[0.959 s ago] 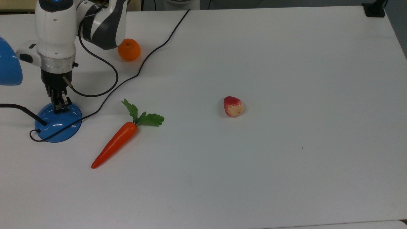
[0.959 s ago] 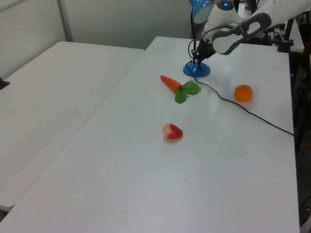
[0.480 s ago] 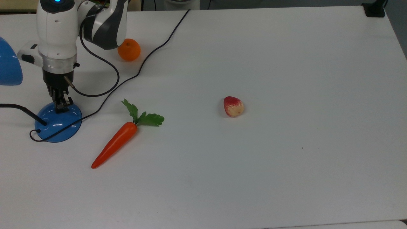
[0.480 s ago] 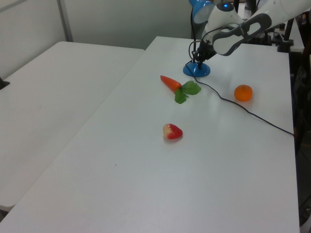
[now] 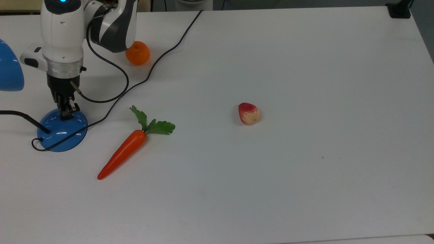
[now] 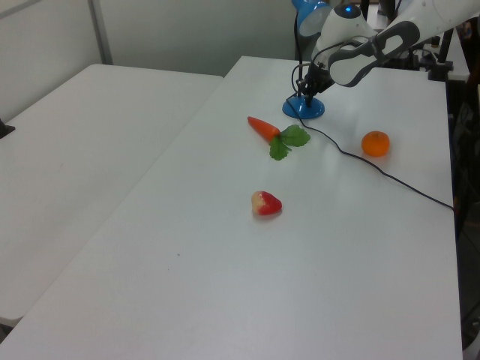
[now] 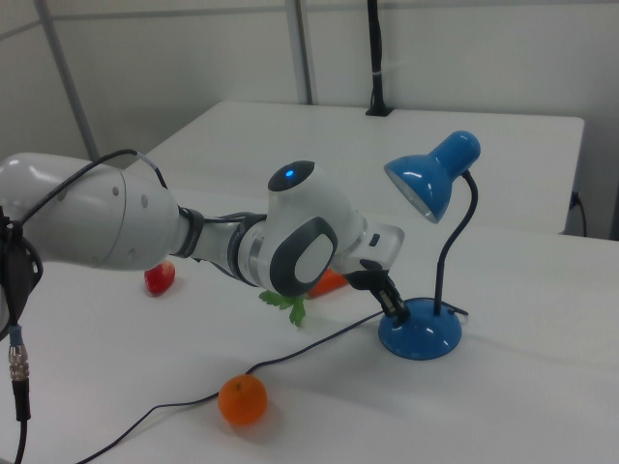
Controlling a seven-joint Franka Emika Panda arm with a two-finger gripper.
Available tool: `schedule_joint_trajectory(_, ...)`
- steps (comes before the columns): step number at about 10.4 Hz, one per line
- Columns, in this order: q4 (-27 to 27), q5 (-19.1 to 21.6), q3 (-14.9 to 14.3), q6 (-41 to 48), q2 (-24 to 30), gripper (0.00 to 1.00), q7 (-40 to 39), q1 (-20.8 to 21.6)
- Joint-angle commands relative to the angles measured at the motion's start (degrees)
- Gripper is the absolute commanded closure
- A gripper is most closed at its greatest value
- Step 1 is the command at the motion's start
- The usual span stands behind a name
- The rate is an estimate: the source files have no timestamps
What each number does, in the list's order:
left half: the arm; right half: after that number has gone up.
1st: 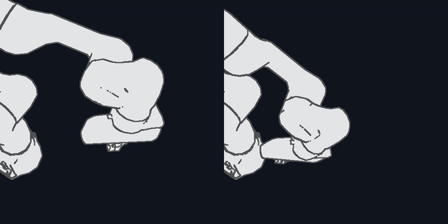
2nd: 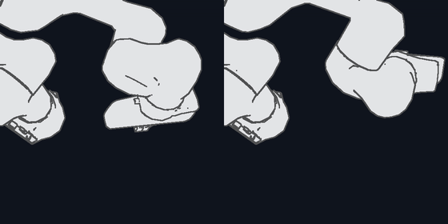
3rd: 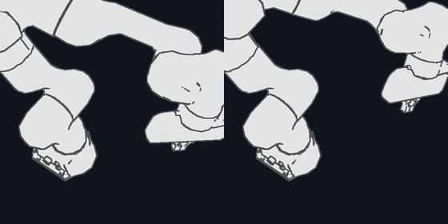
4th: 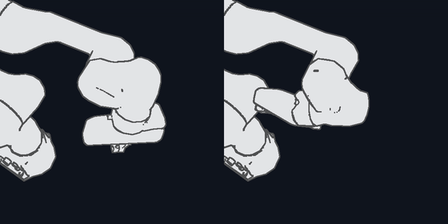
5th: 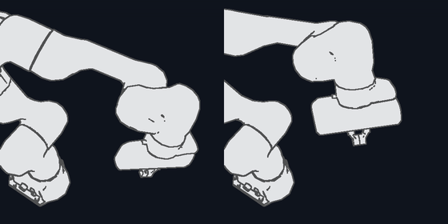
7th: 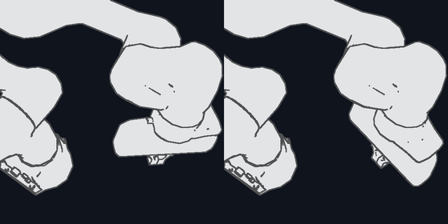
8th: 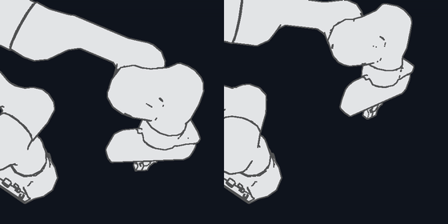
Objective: Turn on desk lamp
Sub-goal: 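Press down on the lamp base switch with the gripper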
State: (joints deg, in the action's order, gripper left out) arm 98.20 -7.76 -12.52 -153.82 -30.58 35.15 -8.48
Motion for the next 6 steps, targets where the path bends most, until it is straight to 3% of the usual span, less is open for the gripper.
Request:
schedule_joint_trajectory(1, 3.5, -1.5, -0.7, 0.1, 2.8, 1.0, 1.1, 1.3)
schedule_joint_trajectory(6, 3.0, -1.5, -0.7, -0.2, 2.0, 1.0, 1.1, 1.3)
